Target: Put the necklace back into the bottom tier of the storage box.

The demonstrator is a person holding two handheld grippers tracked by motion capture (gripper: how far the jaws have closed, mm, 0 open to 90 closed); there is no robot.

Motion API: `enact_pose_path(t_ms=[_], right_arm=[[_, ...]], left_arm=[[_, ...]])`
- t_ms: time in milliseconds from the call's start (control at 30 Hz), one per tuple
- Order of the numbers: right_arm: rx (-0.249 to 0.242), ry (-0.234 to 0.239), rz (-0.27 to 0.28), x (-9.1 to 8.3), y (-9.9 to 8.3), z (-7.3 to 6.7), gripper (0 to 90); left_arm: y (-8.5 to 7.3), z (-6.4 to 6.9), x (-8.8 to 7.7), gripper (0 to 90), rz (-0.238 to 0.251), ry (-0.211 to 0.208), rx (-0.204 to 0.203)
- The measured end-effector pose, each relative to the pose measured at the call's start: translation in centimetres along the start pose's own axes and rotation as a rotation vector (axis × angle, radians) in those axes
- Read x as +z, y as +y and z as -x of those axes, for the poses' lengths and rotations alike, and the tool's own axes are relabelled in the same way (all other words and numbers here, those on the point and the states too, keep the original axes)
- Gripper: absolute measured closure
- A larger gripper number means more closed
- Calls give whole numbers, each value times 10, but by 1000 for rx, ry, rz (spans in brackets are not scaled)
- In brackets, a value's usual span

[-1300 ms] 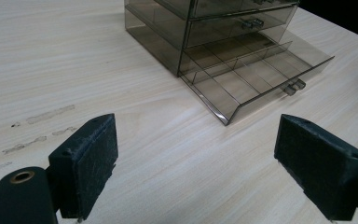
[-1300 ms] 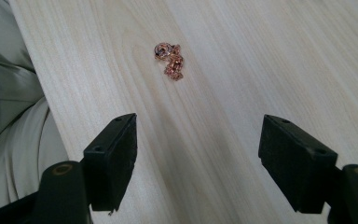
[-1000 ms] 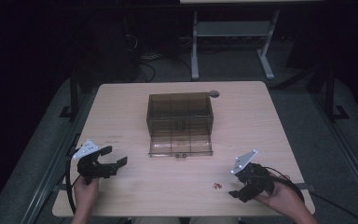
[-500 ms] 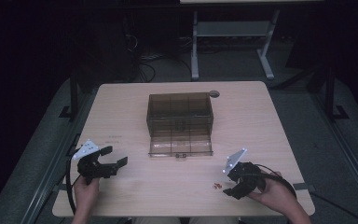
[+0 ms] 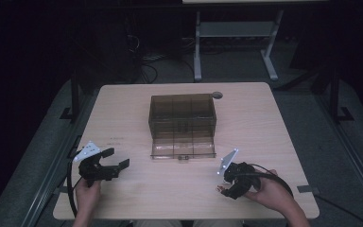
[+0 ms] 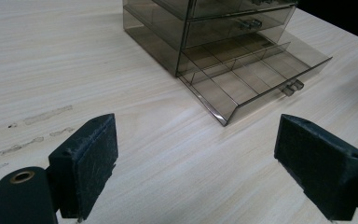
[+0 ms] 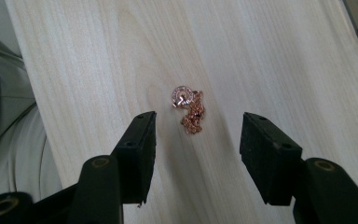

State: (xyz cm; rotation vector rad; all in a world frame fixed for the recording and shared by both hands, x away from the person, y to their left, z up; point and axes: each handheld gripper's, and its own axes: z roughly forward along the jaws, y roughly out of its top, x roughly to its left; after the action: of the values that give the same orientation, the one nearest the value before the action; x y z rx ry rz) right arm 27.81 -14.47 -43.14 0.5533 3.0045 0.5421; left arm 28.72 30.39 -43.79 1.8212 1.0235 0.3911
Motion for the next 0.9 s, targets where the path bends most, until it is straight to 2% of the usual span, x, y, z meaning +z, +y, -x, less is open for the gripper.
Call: enact_pose_path(t_ms=[367, 500, 900], right_arm=[[-25, 9, -28, 5, 13, 0, 552], [-41, 5, -55, 9, 16, -1, 588], [-47, 7, -95, 15, 21, -1, 686]], left_arm=[[0, 0, 0, 129, 0, -1, 0], [0, 0, 0, 129, 2, 0, 0], [0, 0, -1, 129, 5, -1, -3]])
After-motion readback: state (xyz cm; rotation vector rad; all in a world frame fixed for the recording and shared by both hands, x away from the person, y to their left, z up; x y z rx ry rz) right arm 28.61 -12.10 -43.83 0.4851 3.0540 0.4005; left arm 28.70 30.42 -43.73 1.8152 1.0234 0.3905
